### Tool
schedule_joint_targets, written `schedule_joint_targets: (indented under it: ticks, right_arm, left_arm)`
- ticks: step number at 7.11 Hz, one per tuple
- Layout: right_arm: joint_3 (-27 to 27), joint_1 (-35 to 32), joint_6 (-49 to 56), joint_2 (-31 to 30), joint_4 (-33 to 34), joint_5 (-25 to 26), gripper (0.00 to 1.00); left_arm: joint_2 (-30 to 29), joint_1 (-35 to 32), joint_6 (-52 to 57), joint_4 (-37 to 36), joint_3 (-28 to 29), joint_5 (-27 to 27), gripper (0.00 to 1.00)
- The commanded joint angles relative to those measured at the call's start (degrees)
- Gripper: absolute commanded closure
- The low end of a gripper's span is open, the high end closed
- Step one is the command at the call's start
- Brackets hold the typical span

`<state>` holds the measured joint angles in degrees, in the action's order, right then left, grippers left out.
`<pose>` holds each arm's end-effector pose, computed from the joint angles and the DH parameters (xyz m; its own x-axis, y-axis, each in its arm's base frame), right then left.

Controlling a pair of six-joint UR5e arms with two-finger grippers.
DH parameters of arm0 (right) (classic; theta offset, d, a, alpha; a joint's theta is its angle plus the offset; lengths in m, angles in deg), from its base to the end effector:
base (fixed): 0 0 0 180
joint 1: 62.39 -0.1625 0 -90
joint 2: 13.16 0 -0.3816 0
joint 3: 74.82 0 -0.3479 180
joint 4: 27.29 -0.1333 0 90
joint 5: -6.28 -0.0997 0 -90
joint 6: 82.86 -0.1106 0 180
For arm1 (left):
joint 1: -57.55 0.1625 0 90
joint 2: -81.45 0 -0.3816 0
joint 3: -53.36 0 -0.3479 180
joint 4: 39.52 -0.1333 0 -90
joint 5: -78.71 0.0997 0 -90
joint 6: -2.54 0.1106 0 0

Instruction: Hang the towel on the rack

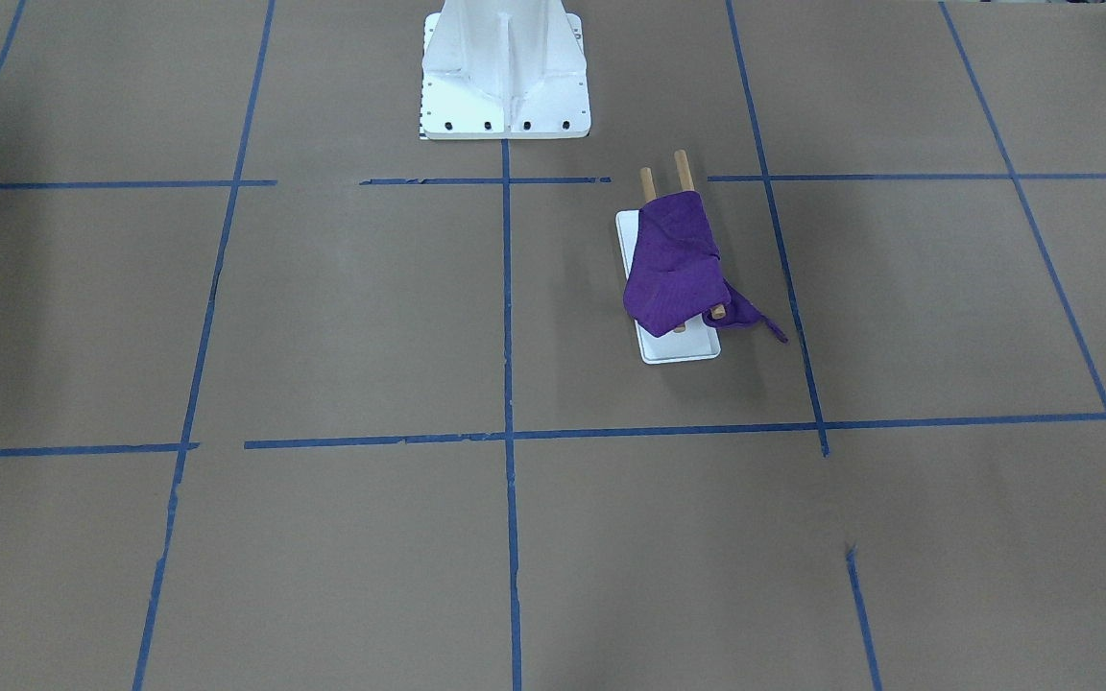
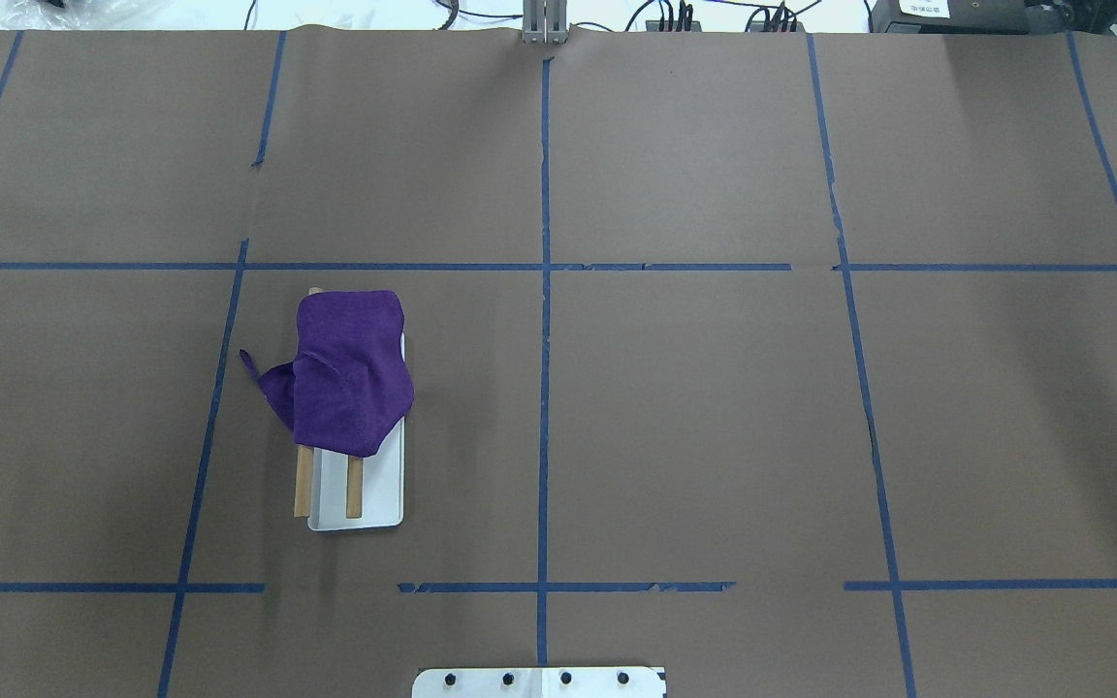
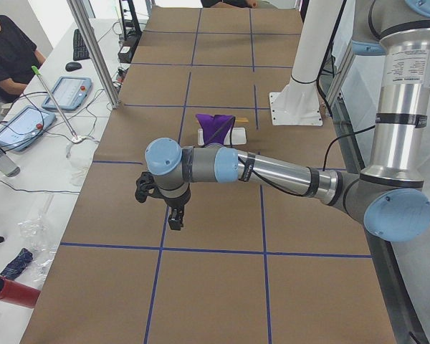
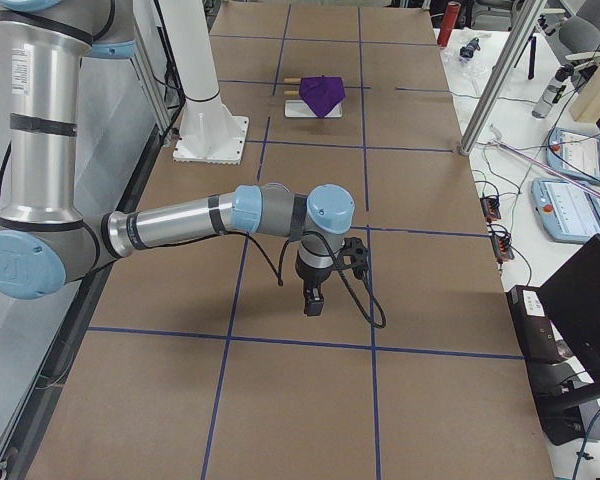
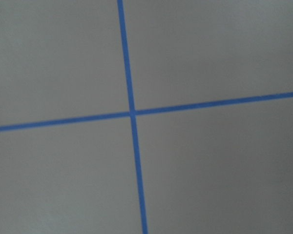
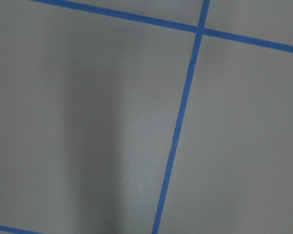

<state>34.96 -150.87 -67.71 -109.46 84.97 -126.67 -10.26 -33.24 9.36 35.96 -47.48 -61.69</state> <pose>0.0478 -0.3840 0.5559 0.7021 -0.1766 0.6899 0.2173 0.9757 0.0286 -0.0543 -0.4475 0.5422 0.6341 0.0836 -0.7687 -0.0620 0.9964 0.0573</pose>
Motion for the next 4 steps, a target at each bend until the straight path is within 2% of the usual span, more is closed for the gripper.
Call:
schedule_joint_targets:
  ticks: [1, 4]
  right_arm:
    - [-1.3, -0.2, 0.7, 0.2, 0.9, -1.3, 0.00]
    - [-4.0, -0.1, 0.2, 0.2, -4.7, -2.6, 0.00]
  left_arm:
    - [0.7, 0.3, -0.1, -0.3, -0.5, -0.8, 0.00]
    - [0.7, 1.8, 0.1, 0.2, -0.5, -0.9, 0.00]
